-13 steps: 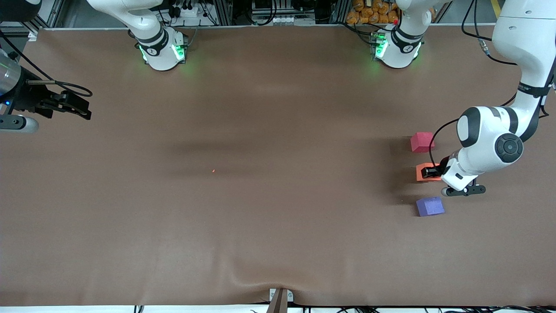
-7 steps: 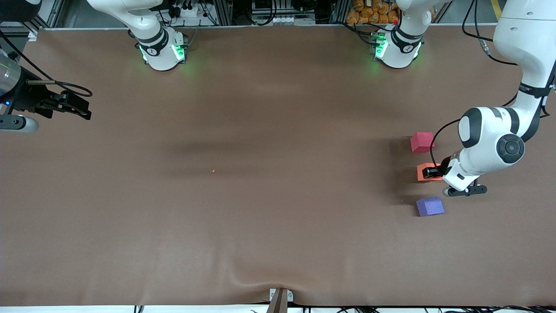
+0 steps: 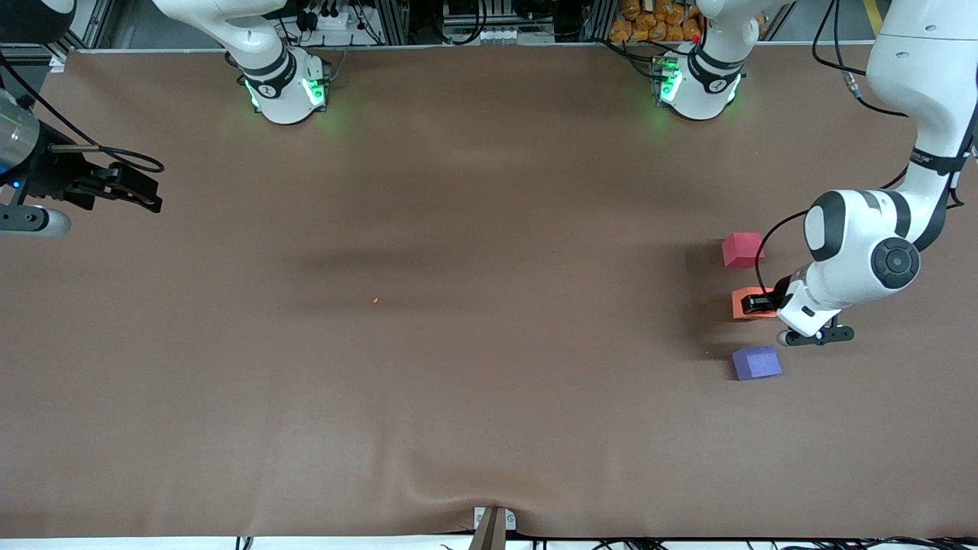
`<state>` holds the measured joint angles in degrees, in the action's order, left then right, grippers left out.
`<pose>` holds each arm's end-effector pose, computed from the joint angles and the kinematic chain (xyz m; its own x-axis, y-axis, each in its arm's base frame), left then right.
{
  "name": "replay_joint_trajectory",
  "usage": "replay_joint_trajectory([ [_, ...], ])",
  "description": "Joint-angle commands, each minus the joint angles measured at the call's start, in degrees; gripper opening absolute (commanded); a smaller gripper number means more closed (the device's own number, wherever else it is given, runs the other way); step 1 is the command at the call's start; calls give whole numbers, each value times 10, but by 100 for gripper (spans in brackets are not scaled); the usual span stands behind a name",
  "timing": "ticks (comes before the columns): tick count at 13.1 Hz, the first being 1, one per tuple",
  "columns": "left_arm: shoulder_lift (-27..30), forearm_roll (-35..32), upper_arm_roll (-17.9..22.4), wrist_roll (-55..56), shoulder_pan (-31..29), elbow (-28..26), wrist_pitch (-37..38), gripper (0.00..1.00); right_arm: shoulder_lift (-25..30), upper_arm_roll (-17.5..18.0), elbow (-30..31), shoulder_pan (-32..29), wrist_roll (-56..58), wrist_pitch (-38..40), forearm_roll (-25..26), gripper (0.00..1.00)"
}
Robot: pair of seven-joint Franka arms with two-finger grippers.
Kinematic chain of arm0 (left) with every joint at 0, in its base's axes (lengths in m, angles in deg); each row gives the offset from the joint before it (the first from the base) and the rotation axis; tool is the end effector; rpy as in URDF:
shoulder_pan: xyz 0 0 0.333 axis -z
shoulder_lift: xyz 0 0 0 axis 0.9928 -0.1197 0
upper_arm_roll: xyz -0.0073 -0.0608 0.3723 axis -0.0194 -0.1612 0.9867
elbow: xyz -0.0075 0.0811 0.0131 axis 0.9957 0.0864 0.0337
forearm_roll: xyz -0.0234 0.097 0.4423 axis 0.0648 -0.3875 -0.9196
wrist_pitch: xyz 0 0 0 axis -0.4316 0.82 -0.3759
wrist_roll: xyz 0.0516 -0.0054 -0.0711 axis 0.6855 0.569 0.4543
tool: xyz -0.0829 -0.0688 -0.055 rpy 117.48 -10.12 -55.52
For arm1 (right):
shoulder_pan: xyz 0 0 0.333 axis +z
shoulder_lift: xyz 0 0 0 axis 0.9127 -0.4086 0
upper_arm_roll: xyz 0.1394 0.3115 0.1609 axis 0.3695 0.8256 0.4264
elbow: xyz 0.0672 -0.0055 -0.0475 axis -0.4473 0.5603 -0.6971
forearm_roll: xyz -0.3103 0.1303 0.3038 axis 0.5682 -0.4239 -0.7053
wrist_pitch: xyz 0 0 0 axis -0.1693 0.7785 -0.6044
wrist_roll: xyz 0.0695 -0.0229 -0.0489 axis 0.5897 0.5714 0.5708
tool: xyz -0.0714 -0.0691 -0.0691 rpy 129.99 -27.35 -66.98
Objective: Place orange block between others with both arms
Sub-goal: 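Open the left gripper to release the orange cube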
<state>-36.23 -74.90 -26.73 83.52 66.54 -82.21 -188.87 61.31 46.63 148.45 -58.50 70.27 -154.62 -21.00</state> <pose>0.6635 0.0283 0.2158 0.9921 0.0890 -0.0884 0.0920 -0.9953 0.0297 0.6226 0.0405 0.6736 0.9945 -0.0487 -0.0927 -0.0475 -0.9988 0.0153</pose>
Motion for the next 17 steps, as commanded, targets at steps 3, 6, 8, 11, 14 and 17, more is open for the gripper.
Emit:
replay_joint_trajectory([
  [3,-10,3,-3,11,-3,12,-4,18,-5,-3,-14,1,-9,2,12,100],
  [6,-10,3,-3,21,0,12,-4,18,-5,-4,-16,-4,-8,-5,13,100],
  [8,-11,3,-4,20,-1,12,-4,29,-5,-6,-17,-15,-7,-8,12,100],
  [11,-15,3,-3,21,-4,13,-4,80,-3,18,-18,-60,-7,-9,7,100],
  [14,-16,5,-3,33,-3,14,-3,100,-2,68,-17,-107,-7,-26,7,100],
  [17,-16,3,-3,39,-2,14,-3,100,-1,74,-17,-107,-7,-31,13,100],
])
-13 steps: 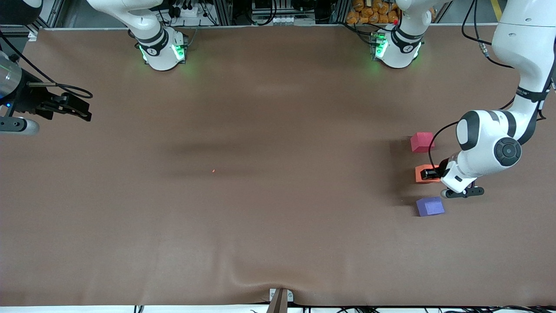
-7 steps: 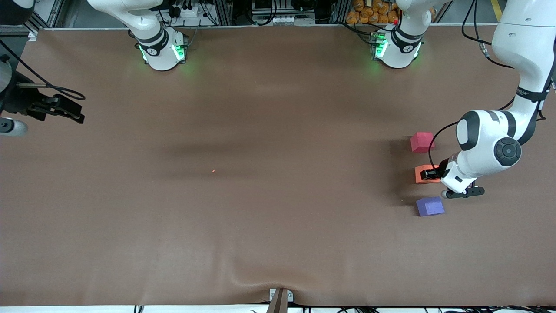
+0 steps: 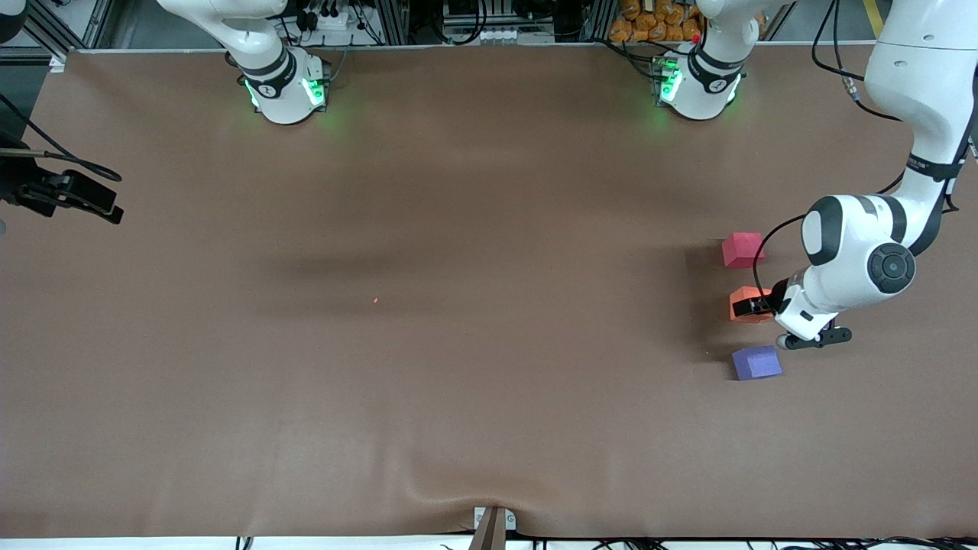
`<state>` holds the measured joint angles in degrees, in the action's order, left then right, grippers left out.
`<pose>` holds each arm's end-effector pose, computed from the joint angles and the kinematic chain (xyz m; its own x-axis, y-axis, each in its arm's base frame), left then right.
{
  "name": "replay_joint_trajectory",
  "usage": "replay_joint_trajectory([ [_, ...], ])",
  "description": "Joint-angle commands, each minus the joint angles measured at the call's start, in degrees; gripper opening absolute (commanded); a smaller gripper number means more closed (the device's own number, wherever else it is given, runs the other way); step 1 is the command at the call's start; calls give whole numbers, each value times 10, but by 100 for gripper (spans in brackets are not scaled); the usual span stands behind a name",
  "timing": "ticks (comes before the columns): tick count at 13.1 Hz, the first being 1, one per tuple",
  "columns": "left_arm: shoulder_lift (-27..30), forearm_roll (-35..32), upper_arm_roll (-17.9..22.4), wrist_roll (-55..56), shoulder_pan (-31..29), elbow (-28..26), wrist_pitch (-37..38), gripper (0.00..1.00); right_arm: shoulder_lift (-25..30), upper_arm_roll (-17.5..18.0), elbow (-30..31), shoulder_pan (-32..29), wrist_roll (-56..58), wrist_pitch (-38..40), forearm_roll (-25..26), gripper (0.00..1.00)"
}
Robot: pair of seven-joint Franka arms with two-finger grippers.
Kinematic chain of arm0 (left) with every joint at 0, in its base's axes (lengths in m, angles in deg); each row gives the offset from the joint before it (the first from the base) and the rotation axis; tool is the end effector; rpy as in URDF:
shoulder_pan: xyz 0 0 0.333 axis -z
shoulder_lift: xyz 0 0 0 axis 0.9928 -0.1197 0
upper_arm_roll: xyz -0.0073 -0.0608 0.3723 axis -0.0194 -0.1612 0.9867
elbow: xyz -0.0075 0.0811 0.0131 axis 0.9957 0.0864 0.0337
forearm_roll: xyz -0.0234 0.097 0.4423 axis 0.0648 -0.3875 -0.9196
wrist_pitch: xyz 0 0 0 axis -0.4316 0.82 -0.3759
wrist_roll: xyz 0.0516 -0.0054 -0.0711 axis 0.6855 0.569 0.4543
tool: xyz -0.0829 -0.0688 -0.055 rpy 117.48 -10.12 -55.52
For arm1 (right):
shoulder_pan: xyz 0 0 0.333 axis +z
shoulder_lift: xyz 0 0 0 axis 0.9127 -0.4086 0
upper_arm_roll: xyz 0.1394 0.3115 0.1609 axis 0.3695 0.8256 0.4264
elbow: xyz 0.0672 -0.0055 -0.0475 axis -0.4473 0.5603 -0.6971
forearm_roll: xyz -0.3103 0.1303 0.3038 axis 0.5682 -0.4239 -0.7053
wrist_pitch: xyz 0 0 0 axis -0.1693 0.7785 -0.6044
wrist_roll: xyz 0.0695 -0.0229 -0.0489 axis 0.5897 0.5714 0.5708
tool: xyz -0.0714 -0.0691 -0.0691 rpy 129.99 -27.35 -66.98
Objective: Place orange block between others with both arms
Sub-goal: 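Open the left gripper to release the orange cube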
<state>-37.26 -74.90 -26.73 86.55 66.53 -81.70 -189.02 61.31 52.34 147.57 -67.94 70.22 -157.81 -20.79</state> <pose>0.6655 0.0285 0.2082 0.9851 0.1424 -0.0962 0.1457 -0.9889 0.0288 0.6313 -0.0028 0.6860 0.9932 -0.1141 -0.0226 -0.1141 -0.9935 0.0051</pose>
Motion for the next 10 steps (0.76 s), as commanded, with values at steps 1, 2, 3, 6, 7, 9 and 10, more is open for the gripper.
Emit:
replay_joint_trajectory([
  [1,-6,3,-3,8,-2,9,-2,100,-1,17,-8,-13,-7,-1,11,100],
  [2,-5,3,-3,8,-2,9,-2,100,-1,17,-8,-14,-7,-5,11,100],
  [3,-4,2,-3,7,-3,9,-2,100,-2,17,-8,-13,-8,-5,11,100],
  [6,14,1,-5,1,-1,24,15,100,-2,18,-8,-13,-11,7,5,100],
  [7,30,2,-10,7,3,39,47,100,-2,17,-8,-15,-19,16,2,100],
  [9,43,2,-33,7,5,97,128,100,-3,16,-8,-18,-39,48,0,100],
  [10,44,2,-41,7,5,133,173,100,-2,16,-8,-17,-39,58,0,100],
])
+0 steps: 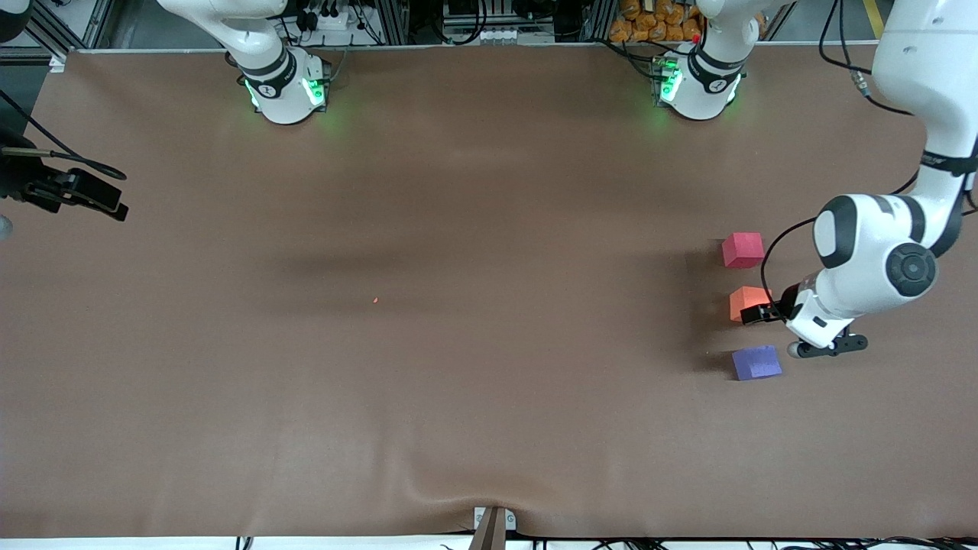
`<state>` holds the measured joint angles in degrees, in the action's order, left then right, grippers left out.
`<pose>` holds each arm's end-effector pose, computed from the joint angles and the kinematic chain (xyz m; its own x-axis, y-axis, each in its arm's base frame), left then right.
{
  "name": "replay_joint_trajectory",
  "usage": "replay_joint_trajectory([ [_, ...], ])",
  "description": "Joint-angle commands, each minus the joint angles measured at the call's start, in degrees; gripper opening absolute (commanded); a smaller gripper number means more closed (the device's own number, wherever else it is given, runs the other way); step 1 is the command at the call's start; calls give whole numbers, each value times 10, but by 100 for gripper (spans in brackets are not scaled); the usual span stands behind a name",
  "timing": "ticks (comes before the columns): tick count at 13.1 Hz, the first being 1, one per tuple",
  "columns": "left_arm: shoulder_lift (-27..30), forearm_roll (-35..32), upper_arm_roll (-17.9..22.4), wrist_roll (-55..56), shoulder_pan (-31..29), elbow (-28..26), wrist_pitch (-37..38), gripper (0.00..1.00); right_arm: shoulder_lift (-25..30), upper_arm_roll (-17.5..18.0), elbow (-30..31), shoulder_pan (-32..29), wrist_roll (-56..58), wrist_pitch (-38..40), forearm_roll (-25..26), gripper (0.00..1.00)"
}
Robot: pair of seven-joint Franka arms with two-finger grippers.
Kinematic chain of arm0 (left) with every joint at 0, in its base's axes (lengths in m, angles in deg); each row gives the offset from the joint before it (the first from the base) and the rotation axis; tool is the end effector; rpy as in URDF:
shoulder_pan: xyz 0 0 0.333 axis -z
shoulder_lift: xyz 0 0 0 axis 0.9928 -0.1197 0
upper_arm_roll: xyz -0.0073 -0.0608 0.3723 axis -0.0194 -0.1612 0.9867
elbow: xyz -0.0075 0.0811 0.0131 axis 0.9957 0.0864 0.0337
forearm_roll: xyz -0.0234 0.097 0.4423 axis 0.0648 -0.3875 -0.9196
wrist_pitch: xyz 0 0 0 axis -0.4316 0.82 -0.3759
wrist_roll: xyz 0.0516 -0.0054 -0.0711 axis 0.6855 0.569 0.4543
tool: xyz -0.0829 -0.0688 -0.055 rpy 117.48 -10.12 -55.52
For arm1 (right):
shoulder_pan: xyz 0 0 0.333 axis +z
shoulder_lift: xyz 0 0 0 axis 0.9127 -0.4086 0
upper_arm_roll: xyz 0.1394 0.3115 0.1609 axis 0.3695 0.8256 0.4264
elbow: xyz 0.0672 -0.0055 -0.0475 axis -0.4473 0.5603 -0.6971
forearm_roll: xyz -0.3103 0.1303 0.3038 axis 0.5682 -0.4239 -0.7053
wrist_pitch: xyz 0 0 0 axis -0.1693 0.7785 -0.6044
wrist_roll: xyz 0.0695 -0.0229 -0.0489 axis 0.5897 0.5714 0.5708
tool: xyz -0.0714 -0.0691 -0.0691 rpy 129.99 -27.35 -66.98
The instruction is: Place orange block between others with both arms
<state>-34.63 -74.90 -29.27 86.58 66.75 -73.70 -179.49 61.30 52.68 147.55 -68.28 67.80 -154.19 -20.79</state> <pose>0.7032 0.0083 0.2911 0.9911 0.1107 -0.0735 0.1128 -0.9933 0.0248 0.6235 -0.0029 0.6810 0.9841 -0.1561 -0.0846 -0.1554 -0.9877 0.0154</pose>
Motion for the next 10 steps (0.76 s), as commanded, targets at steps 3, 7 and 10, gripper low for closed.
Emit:
replay_joint_trajectory([
  [3,20,2,-45,7,3,140,190,100,-3,12,-7,-16,-11,16,6,100],
  [7,73,6,-71,5,1,143,261,100,-5,12,-8,-15,-15,1,-2,100],
  [10,130,9,-86,6,1,143,315,100,-6,12,-7,-14,-6,-3,-2,100],
])
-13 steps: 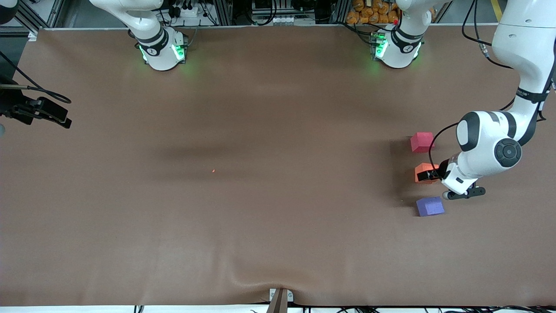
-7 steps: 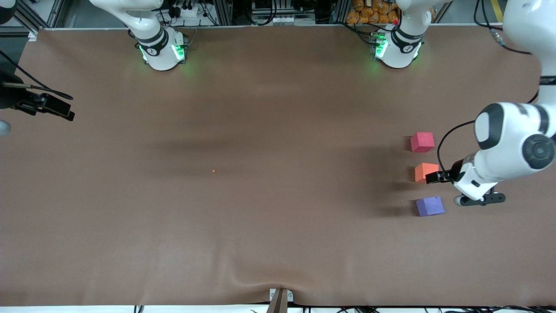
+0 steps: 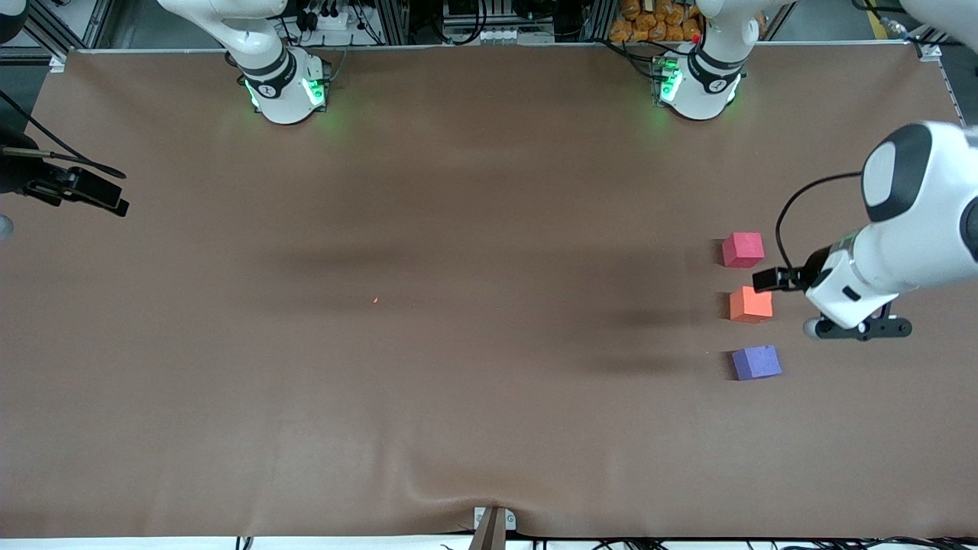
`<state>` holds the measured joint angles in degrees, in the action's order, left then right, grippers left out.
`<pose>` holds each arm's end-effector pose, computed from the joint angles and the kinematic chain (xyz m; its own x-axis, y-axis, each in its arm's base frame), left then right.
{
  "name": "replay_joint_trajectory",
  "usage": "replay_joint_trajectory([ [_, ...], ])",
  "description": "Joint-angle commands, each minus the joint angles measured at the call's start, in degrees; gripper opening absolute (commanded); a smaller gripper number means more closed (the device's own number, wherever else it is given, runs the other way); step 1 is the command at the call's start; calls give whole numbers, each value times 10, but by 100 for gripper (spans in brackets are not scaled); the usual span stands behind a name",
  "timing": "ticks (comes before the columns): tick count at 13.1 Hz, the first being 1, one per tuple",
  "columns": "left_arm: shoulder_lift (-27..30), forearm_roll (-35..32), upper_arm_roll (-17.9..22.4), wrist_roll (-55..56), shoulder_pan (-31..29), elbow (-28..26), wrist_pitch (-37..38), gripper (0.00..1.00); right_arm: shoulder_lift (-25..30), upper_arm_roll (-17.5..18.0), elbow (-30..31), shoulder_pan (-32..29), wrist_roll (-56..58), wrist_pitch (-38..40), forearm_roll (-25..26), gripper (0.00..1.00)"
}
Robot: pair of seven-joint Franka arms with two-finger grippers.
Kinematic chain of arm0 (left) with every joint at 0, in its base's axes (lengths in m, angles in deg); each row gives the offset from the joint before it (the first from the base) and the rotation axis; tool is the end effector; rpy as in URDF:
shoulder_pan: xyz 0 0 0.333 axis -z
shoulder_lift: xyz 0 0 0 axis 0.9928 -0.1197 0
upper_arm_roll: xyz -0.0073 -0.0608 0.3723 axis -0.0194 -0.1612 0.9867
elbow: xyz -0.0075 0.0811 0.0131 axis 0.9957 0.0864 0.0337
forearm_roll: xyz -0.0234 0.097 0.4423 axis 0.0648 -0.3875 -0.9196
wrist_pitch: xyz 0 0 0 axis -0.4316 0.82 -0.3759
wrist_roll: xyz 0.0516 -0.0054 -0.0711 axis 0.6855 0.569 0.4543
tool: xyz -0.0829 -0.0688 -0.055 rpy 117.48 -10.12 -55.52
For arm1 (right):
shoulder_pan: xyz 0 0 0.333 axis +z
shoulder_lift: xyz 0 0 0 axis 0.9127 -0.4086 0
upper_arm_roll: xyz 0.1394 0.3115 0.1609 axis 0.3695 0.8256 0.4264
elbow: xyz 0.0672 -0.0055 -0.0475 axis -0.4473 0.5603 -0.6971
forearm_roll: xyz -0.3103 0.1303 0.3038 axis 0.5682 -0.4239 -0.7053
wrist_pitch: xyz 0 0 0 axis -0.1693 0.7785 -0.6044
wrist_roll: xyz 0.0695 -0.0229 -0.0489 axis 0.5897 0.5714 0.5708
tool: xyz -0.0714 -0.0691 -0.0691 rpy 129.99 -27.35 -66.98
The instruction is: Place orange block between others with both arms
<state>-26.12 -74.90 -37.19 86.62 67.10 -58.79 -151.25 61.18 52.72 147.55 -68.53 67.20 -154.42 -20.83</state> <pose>0.6967 -0.0675 0.4950 0.9892 0.0021 -0.1463 -0.0002 -0.9999 -0.0156 0.6247 -0.0052 0.6800 0.9820 -0.1700 -0.0827 -0.1693 -0.9855 0.0151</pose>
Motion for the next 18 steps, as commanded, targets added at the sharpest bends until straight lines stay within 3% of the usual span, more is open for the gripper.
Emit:
replay_joint_trajectory([
  [1,60,10,-15,4,-3,-6,42,100,-6,12,-7,-10,0,-3,-2,100],
  [4,84,10,-53,8,-3,-6,59,100,-8,12,-7,-11,6,-10,-22,100],
  [13,155,31,-49,-1,-8,-28,99,100,-11,11,-8,-12,49,-13,-18,100],
  [18,184,57,32,-1,33,-53,78,100,-11,10,-8,-11,50,-13,-12,100],
])
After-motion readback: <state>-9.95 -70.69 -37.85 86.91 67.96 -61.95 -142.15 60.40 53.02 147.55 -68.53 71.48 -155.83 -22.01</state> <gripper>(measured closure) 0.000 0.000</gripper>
